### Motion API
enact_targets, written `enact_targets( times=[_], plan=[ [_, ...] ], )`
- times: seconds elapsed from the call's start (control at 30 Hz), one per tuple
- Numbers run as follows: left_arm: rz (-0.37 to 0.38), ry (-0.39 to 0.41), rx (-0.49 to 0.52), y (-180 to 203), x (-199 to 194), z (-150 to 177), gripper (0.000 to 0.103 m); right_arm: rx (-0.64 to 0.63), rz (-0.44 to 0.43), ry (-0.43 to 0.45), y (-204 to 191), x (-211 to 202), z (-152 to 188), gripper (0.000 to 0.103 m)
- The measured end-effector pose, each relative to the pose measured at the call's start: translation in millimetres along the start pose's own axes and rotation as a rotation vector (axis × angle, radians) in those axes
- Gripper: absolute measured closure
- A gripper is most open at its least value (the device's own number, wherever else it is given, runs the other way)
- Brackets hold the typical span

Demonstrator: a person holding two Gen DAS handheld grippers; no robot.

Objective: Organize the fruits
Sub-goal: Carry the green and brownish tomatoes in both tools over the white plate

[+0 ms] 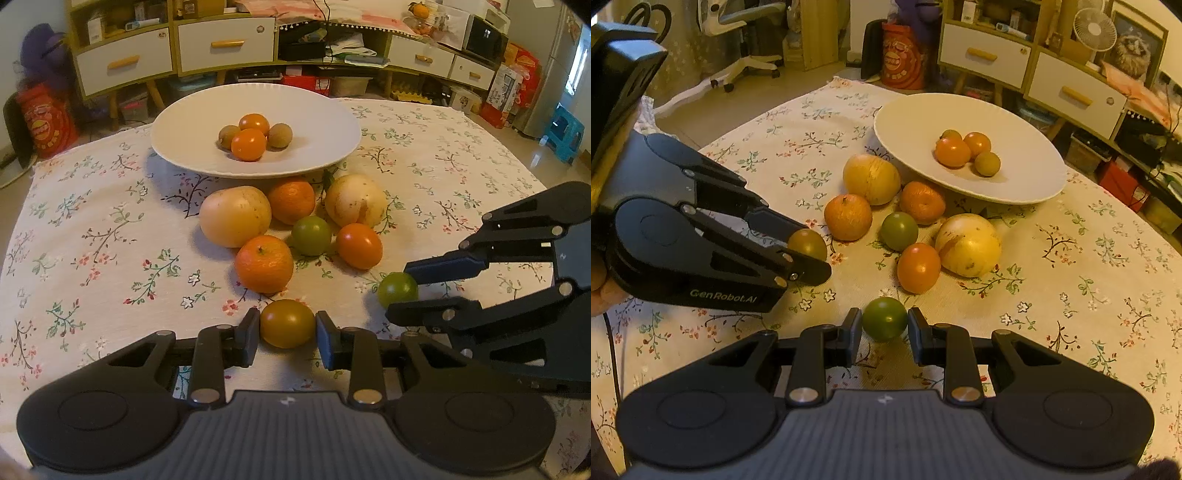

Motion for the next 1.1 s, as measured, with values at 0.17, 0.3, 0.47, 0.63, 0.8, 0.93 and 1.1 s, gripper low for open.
enact_targets(
  times=[0.17, 0.3, 0.47, 0.63, 0.8, 0.93, 1.1],
  plan=[
    [0.020, 0.016, -0.008, 1.5, -7.3, -3.2, 0.089, 0.012, 0.000, 0.014, 2.8, -3.6, -3.3, 0.079],
    [0.030, 0.033, -0.015, 2.1, -12.5, -7.0, 0.089, 0.023, 0.000, 0.033, 5.7, -7.9, -7.4, 0.079],
    [0.034, 0.044, -0.021, 2.7, -15.6, -10.2, 0.089, 0.038, 0.003, 0.056, 10.5, -11.9, -13.2, 0.079],
    [0.038, 0.057, -0.028, 1.6, -17.9, -15.1, 0.089, 0.049, 0.008, 0.076, 15.0, -15.4, -18.0, 0.079],
    [0.040, 0.086, -0.043, -0.2, -24.2, -24.1, 0.089, 0.068, 0.018, 0.107, 21.7, -19.8, -27.8, 0.079],
    [0.036, 0.114, -0.065, -1.6, -27.9, -33.0, 0.089, 0.097, 0.025, 0.145, 30.8, -24.4, -39.7, 0.079],
    [0.029, 0.149, -0.088, -1.5, -27.3, -49.3, 0.089, 0.152, 0.037, 0.185, 45.5, -26.5, -55.2, 0.079]
  ],
)
Point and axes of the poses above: each gripper's, at about its wrist camera, not at the fingertips, and x roughly the way its jaws point, y to its right, z to its underside, the point moved 1 cm from there along x, roughly the way its jaws point, and after that the axes turned 8 degrees about x, right-handed, at the moved point
